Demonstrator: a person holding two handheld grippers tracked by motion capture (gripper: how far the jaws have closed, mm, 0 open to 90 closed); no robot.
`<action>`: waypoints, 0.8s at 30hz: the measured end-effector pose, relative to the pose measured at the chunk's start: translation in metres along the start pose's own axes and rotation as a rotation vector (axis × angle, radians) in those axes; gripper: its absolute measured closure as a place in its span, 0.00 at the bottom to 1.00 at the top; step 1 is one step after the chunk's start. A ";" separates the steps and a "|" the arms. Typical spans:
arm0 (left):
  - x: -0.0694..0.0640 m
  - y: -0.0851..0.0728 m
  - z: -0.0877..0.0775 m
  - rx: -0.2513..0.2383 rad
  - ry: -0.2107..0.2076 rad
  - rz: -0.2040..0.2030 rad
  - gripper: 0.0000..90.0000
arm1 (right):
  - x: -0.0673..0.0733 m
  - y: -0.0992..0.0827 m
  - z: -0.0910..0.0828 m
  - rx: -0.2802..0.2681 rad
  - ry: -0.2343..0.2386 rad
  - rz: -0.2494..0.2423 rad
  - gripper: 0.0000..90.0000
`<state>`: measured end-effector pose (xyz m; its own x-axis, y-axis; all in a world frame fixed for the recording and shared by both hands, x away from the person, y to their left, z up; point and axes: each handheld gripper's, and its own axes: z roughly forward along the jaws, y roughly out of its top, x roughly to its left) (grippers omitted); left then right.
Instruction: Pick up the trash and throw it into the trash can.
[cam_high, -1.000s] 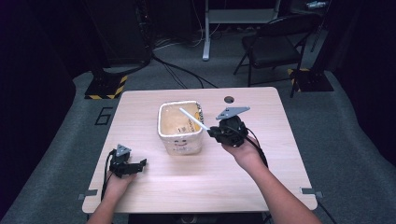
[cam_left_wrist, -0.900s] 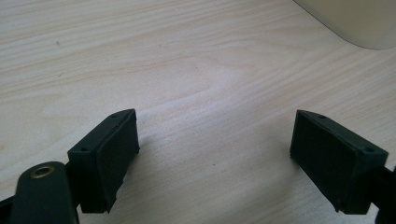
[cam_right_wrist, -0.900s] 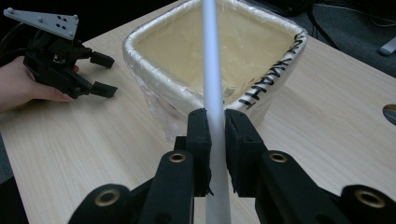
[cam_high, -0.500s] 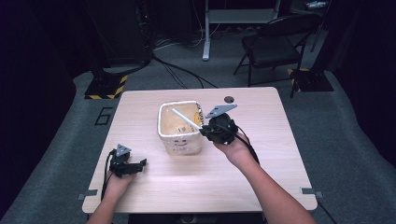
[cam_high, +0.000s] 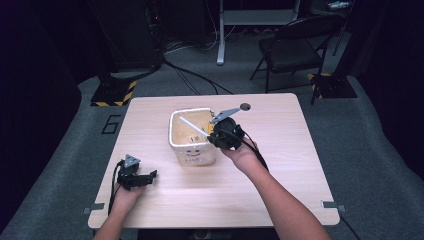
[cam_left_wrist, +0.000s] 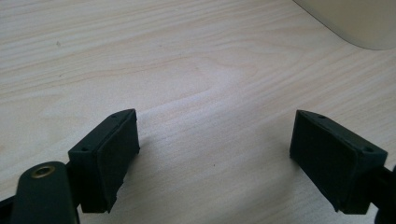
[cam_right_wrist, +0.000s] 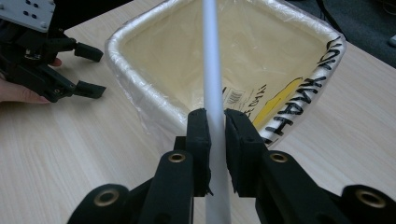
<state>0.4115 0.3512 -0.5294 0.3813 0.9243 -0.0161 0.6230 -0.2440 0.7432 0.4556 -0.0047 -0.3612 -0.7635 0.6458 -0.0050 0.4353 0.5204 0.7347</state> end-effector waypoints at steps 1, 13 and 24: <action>0.000 0.000 0.000 0.000 0.000 0.000 0.17 | 0.000 0.000 0.000 0.000 0.000 0.000 0.89; 0.000 0.000 0.000 0.002 0.000 0.002 0.17 | -0.004 0.005 0.004 -0.005 -0.007 0.022 0.72; 0.000 0.000 0.000 0.002 0.000 0.002 0.17 | -0.001 -0.001 -0.004 -0.040 -0.026 0.030 0.50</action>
<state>0.4115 0.3514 -0.5293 0.3826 0.9238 -0.0143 0.6234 -0.2467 0.7419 0.4542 -0.0081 -0.3596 -0.7374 0.6755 0.0000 0.4381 0.4783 0.7611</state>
